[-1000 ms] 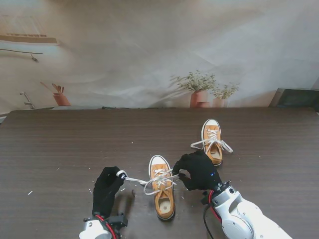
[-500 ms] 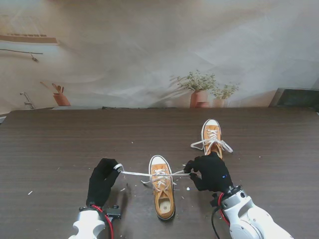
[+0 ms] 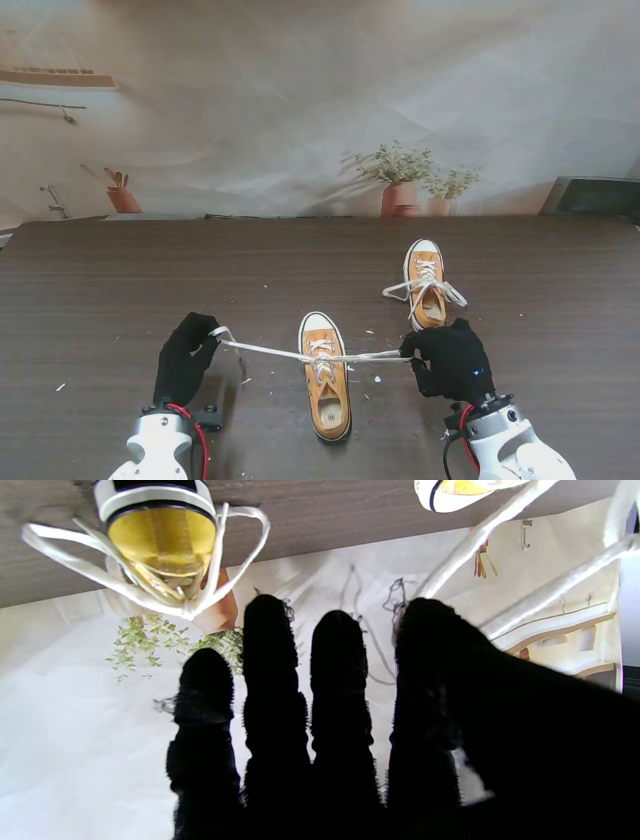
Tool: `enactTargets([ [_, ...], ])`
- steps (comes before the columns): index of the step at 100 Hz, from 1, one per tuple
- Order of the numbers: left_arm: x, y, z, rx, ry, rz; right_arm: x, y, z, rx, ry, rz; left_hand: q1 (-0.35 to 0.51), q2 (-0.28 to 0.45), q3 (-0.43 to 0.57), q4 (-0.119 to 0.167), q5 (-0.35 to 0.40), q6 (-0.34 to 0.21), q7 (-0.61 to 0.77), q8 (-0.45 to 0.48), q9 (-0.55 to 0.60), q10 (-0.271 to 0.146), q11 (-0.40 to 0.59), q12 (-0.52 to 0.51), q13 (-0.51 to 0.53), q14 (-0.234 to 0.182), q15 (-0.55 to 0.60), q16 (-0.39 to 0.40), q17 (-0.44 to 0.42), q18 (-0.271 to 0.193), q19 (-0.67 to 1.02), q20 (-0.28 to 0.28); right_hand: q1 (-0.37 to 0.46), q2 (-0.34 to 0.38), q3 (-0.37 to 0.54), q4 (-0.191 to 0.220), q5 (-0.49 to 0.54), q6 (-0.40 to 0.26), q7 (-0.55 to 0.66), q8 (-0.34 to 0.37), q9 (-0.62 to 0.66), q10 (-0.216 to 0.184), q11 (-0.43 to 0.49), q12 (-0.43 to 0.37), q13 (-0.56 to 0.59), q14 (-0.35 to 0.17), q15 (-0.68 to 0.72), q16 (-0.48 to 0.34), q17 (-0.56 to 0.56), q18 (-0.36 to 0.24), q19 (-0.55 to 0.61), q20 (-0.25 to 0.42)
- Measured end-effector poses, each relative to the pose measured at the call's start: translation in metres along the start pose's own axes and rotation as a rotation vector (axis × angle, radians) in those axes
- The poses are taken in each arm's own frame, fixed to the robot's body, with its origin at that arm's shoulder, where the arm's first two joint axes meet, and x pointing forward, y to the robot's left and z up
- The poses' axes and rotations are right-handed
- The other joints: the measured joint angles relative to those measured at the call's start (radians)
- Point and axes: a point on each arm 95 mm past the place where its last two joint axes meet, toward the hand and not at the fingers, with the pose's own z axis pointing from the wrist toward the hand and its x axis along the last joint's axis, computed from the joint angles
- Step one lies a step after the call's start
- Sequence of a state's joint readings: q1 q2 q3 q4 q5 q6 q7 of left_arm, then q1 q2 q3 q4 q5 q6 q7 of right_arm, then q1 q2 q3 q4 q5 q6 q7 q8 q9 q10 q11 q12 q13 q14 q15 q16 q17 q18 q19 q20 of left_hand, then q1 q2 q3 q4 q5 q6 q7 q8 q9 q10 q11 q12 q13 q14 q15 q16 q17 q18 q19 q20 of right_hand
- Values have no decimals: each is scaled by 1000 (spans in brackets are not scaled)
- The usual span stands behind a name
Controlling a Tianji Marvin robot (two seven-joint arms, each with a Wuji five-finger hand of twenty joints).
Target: Tie the shoelaces into a bow on the shoes
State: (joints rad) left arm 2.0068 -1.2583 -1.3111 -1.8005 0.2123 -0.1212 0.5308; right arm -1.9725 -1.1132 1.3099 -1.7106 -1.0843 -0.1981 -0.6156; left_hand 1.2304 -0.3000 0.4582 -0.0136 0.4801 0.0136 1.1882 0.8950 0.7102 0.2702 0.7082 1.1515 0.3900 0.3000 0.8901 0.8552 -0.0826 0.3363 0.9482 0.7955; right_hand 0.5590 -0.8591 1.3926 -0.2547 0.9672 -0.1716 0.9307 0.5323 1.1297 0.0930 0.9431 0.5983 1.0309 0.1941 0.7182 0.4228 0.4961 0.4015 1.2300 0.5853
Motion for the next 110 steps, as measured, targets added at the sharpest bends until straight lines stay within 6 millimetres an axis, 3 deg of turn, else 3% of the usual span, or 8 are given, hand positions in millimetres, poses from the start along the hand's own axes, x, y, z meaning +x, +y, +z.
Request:
enactTargets([
  [42, -22, -20, 16, 15, -73, 156, -11, 0, -13, 30, -137, -166, 0, 0, 0, 0, 0, 0, 0, -2, 0, 10, 15, 10, 0, 4, 11, 0, 0, 0, 21, -14, 0, -16, 18, 0, 9, 13, 3, -1, 8, 14, 0, 1, 0, 1, 12, 1, 0, 0, 10, 0],
  [75, -28, -24, 15, 15, -120, 209, -10, -4, -26, 77, -221, -270, 0, -1, 0, 0, 0, 1, 0, -25, 0, 11, 17, 11, 0, 9, 11, 0, 0, 0, 21, -30, 0, -17, 18, 0, 9, 17, 6, -1, 8, 17, 0, 1, 0, 2, 12, 1, 0, 0, 10, 0],
  [85, -29, -24, 14, 16, -134, 222, -8, -6, -27, 84, -235, -282, 0, -1, 0, 0, 0, 2, 0, -38, 0, 11, 17, 11, -33, 10, -18, -1, 1, 0, -45, -93, -1, -9, 16, 0, 9, 17, 6, -1, 8, 17, 0, 2, 0, 2, 12, 1, -1, 0, 10, 0],
  [92, -29, -24, 14, 15, -131, 232, -8, -8, -29, 108, -244, -305, -1, -1, -26, 6, -76, 18, -52, -124, -105, 11, -93, 11, -158, -12, -111, -102, 2, 0, -280, -186, -1, 27, -25, 0, -6, 17, 4, -20, -12, 17, -1, 11, -5, 2, 11, 1, -16, 0, 9, 0],
  [97, -29, -25, 14, 10, -120, 228, -7, -10, -30, 121, -245, -309, -53, 0, -52, 27, -127, 28, -186, -219, -280, 10, -129, -216, -243, -25, -246, -197, 0, -1, -497, -194, -34, 89, -99, 0, -58, 12, 3, -39, -71, 17, -2, 11, -42, 2, 0, 1, -43, -2, -1, 0],
  [102, -28, -27, 14, 0, -86, 211, -7, -10, -32, 131, -245, -307, -144, 14, -66, 48, -149, 34, -350, -299, -408, -7, -192, -420, -275, -42, -398, -265, -11, -19, -636, -114, -68, 114, -137, -3, -126, 44, -49, -71, -144, 16, -3, 12, -82, 2, -9, 1, -74, -4, -16, 0],
  [105, -27, -28, 15, -6, -64, 205, -6, -10, -32, 135, -245, -305, -193, 30, -80, 63, -157, 35, -441, -346, -455, -21, -227, -487, -280, -51, -470, -282, -15, -51, -673, -69, -102, 144, -144, 14, -158, 69, -132, -71, -190, 15, -3, 12, -111, 2, -16, 1, -94, -6, -28, 0],
  [110, -26, -30, 15, -14, -35, 230, -5, -10, -34, 140, -245, -298, -231, 38, -94, 63, -164, 55, -571, -411, -487, -43, -318, -571, -293, -65, -558, -290, -17, -51, -708, -32, -118, 184, -147, 96, -209, 111, -289, -52, -263, 14, -4, 11, -158, 2, -21, 1, -124, -15, -52, 0],
])
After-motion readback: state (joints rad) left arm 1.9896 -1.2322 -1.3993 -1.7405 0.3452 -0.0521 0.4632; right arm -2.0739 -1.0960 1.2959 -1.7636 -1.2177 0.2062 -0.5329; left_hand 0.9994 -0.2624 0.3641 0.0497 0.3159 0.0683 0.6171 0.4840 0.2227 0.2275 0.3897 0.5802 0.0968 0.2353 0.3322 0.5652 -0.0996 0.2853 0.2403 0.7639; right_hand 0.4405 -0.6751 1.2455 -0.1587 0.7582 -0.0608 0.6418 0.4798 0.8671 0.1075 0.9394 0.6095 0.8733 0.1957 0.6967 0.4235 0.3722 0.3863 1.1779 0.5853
